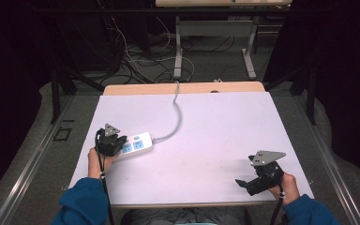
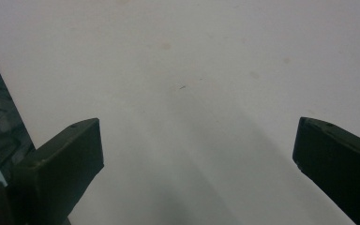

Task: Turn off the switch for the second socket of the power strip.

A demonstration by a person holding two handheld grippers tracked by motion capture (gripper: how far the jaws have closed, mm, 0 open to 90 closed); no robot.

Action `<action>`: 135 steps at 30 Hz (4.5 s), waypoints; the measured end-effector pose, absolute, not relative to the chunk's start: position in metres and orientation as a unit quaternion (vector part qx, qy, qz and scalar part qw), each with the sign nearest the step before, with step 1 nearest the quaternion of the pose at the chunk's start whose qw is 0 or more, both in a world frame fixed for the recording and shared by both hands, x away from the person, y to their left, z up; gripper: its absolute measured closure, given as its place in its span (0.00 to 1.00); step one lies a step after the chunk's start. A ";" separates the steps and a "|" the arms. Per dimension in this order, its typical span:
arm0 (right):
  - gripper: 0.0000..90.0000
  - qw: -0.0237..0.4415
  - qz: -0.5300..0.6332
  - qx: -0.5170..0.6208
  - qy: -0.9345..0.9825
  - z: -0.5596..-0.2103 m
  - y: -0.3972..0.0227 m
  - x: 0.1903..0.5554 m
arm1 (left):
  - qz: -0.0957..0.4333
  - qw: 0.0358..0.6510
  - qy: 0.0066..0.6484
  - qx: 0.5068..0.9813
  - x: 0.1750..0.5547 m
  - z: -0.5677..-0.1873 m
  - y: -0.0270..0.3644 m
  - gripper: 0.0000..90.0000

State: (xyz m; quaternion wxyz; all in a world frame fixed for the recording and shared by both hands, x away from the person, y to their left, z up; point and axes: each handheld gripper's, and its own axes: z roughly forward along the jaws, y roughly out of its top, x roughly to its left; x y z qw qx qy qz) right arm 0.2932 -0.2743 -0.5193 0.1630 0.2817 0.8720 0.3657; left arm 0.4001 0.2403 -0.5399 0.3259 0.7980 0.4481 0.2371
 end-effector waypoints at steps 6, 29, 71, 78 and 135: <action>0.02 0.162 0.366 0.283 0.872 -0.519 -0.274 0.293 | 0.240 0.322 0.447 0.799 0.400 -0.539 0.239 1.00; 0.02 0.162 0.366 0.282 0.872 -0.519 -0.274 0.293 | 0.244 0.325 0.445 0.798 0.399 -0.536 0.239 1.00; 0.02 0.163 0.365 0.279 0.873 -0.519 -0.274 0.293 | 0.234 0.339 0.463 0.785 0.394 -0.521 0.236 0.06; 0.02 0.165 0.364 0.281 0.872 -0.519 -0.274 0.292 | 0.229 0.336 0.460 0.789 0.391 -0.519 0.234 0.00; 0.02 0.168 0.364 0.275 0.874 -0.519 -0.274 0.292 | 0.206 0.377 0.362 0.827 0.316 -0.501 0.188 0.00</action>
